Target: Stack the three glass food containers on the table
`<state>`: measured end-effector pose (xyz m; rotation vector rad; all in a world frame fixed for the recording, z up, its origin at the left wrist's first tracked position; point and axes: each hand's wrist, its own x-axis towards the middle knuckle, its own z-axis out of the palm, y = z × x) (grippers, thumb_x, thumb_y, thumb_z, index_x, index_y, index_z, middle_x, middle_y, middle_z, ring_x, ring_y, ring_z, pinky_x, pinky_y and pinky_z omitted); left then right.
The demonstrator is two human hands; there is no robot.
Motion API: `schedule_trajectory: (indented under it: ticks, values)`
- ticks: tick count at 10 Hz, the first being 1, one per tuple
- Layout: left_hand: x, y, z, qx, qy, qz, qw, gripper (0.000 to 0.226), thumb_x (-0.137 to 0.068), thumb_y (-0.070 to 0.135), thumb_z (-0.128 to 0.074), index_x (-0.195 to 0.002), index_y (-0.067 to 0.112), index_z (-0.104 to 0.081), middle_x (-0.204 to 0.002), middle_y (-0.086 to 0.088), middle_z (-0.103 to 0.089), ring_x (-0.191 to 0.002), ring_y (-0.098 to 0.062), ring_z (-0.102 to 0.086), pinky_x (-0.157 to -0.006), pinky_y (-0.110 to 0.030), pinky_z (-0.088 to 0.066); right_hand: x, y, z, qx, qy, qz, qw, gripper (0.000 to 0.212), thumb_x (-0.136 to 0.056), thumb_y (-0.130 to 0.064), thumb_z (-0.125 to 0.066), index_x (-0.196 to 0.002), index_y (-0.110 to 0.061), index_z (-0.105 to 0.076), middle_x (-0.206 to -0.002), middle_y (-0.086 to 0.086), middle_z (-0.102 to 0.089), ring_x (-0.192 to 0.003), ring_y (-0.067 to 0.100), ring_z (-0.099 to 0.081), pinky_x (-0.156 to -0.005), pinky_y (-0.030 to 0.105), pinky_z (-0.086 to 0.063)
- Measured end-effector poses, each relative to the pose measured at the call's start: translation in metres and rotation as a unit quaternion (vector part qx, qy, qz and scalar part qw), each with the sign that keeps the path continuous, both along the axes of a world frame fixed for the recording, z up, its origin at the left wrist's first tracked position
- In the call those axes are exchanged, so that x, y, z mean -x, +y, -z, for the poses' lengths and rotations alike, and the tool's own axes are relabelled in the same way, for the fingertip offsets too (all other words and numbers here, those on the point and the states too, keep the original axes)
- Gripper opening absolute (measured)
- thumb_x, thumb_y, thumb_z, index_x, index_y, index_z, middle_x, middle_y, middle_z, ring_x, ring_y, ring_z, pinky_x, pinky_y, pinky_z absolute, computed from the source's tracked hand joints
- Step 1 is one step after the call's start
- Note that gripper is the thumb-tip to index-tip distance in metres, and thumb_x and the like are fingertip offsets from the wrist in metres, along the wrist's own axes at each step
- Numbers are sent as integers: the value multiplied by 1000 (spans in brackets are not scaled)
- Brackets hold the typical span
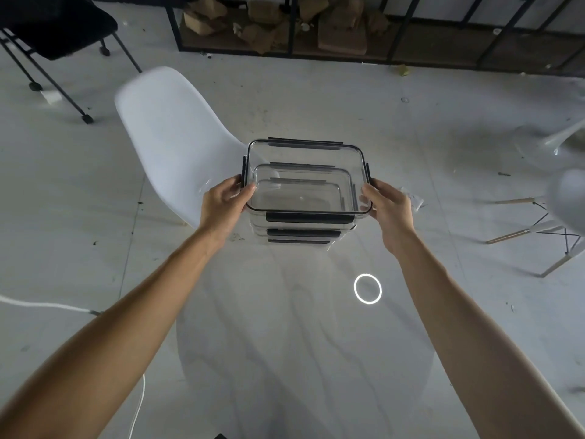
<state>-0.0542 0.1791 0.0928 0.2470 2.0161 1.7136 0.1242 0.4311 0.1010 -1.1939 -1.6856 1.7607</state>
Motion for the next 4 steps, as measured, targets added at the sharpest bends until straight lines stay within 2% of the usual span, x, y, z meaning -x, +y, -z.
schedule_trajectory:
  ticks: [1,2,3,4]
  values:
    - [3,-3,-6,39,-2,-24,999,55,-81,56,-75,-125,24,-69,-115,8,-76,-114,-9,-68,-104,-40,-53,-4,4,1,-6,-15,-2,1000,36,-91,-27,-74,-90,8,-63,-85,12,-54,-83,19,-56,-83,34,-59]
    - [6,-3,-11,61,14,-33,997,65,-79,63,-69,-121,13,-69,-103,2,-69,-96,-15,-68,-96,-33,-51,-10,9,1,-9,-41,-12,999,37,-85,-41,-78,-92,-7,-66,-87,6,-60,-83,17,-61,-85,38,-57]
    - [3,0,-29,64,45,-39,996,36,-85,55,-65,-75,22,-56,-85,0,-54,-78,-16,-51,-77,-32,-42,-15,10,-7,-22,-53,0,998,39,-86,-43,-81,-102,-9,-74,-94,4,-68,-91,17,-65,-87,39,-57]
    - [1,7,-63,35,60,-82,994,36,-93,57,-60,-75,26,-61,-80,4,-54,-78,-18,-50,-72,-32,-40,-10,11,-23,-16,-71,-39,997,60,-87,-54,-78,-125,-8,-74,-101,3,-68,-96,19,-64,-91,40,-58]
